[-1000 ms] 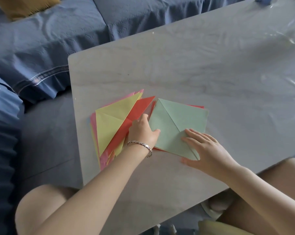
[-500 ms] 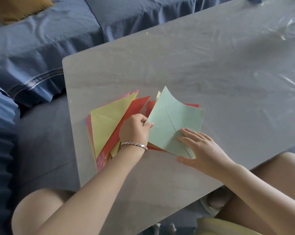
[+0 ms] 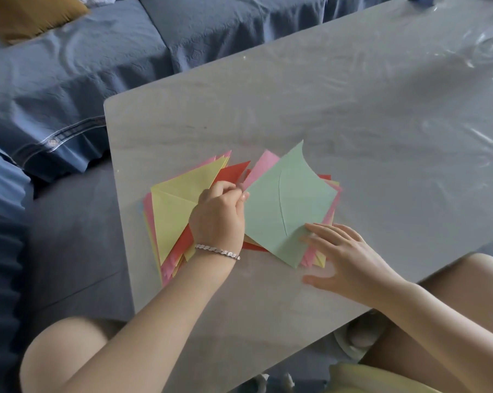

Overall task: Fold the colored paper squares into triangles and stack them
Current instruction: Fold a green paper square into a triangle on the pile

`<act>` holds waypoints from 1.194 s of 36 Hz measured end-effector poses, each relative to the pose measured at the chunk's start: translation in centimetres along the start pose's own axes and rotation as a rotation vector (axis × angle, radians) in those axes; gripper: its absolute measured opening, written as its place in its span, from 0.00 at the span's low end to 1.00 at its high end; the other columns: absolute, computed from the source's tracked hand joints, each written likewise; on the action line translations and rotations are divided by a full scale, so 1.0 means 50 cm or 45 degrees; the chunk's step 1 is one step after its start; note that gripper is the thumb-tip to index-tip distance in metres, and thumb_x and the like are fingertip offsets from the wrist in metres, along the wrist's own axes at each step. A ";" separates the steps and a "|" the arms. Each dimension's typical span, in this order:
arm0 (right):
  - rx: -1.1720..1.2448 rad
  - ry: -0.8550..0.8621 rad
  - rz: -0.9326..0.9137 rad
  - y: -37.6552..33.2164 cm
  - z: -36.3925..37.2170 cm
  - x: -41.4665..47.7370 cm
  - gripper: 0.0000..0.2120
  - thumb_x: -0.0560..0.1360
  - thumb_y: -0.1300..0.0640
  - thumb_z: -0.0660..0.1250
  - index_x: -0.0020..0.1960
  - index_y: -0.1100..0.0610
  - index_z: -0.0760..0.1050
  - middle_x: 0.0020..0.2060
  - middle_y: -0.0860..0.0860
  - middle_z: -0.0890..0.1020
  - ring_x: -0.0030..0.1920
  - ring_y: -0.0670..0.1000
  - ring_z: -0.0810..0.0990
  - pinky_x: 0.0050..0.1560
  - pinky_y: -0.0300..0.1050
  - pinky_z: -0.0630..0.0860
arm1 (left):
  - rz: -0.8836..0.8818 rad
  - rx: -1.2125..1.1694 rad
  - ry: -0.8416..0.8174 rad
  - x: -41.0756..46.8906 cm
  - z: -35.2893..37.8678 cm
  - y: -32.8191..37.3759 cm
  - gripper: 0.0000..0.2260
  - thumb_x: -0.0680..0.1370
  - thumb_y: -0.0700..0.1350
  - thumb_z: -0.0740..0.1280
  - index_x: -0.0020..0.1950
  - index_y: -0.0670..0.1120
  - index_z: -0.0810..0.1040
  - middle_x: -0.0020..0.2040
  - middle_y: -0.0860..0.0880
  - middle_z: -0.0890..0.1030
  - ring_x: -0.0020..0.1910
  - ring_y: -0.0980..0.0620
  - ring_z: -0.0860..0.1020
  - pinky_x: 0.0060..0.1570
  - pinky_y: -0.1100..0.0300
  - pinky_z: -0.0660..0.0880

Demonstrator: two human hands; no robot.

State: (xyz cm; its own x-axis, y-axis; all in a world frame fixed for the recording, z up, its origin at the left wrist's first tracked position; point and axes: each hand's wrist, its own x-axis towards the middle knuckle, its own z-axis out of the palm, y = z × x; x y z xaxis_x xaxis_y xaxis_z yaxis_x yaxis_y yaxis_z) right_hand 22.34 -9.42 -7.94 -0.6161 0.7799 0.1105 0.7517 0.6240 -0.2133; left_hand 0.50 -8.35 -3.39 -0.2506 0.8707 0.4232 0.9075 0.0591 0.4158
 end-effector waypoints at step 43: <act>0.900 0.323 0.061 -0.011 -0.063 0.022 0.04 0.70 0.53 0.69 0.43 0.50 0.81 0.52 0.41 0.78 0.51 0.37 0.77 0.53 0.30 0.71 | -0.311 -0.640 -0.629 -0.010 -0.011 0.014 0.04 0.72 0.39 0.71 0.39 0.47 0.79 0.34 0.55 0.78 0.32 0.61 0.75 0.37 0.68 0.72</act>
State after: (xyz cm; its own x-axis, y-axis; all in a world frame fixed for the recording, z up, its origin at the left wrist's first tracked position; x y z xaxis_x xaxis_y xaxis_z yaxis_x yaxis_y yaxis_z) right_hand 21.99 -8.74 -4.63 -0.4489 0.8462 0.2872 0.3933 0.4757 -0.7868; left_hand 1.07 -9.02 -2.90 -0.1374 0.9864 -0.0904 0.5518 0.1520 0.8200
